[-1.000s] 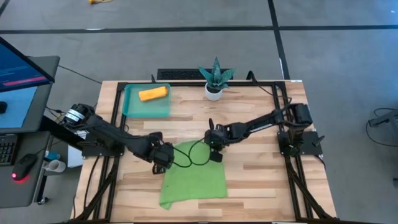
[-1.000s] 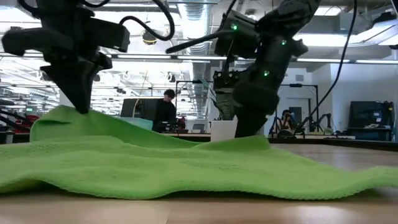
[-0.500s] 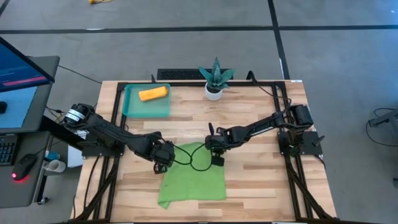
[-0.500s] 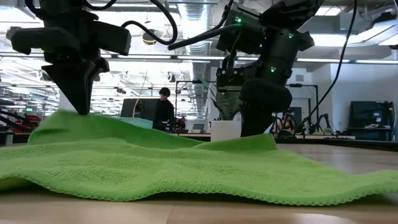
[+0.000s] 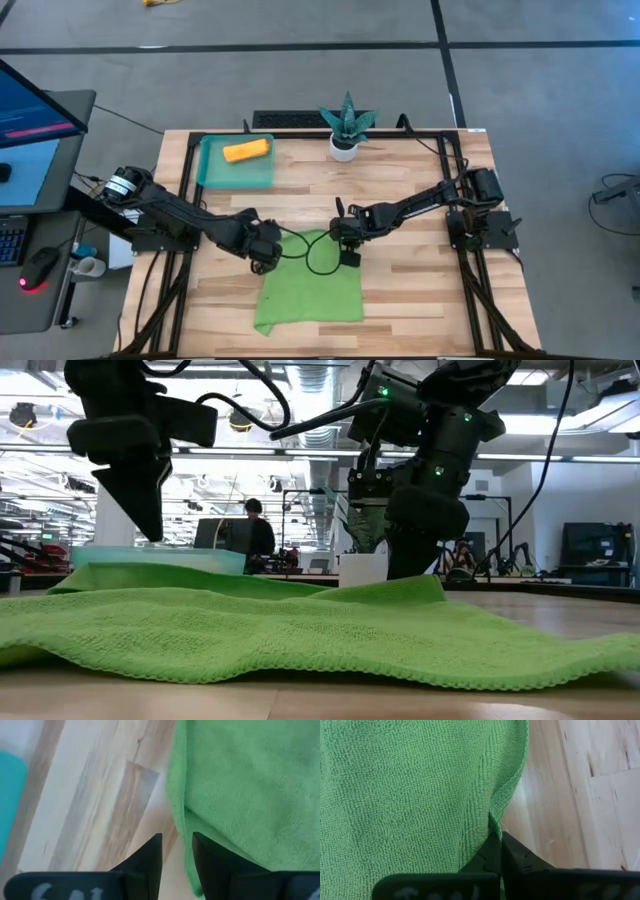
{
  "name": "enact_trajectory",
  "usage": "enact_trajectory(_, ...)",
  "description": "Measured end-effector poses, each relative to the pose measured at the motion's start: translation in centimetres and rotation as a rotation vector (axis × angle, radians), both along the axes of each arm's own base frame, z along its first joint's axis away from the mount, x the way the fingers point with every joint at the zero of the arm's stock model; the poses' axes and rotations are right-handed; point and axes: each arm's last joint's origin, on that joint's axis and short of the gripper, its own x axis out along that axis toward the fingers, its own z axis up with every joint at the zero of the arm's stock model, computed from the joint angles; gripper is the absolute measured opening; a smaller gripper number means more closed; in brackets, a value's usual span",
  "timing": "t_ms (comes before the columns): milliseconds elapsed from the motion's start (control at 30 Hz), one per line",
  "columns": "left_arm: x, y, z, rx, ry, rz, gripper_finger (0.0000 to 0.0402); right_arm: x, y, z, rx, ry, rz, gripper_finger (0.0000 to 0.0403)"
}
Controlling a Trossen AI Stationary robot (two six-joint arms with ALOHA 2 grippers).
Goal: Roll microfiber towels into tight, uniform cylinder then place into a basket
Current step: Fold the light green microfiber cloth
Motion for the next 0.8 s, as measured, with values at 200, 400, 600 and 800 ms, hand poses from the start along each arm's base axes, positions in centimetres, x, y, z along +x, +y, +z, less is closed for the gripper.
enact_trajectory(200,-0.4,0.1,-2.0,-0.05,-0.002,-0.044,0.01,0.0,0.0,0.0,0.0,-0.001,0.001,0.0006)
enact_trajectory(400,-0.9,1.3,-3.2,-0.061,0.024,-0.002,0.01,0.0,0.0,0.0,0.001,0.0,0.0,0.0016)
enact_trajectory(600,-1.7,1.4,-4.9,-0.187,0.048,0.012,0.01,-0.1,0.0,0.1,0.005,0.011,-0.015,0.0005)
enact_trajectory(800,-2.7,1.1,-5.7,-0.235,0.088,0.071,0.01,-0.1,0.0,0.1,0.005,0.014,-0.016,0.0015)
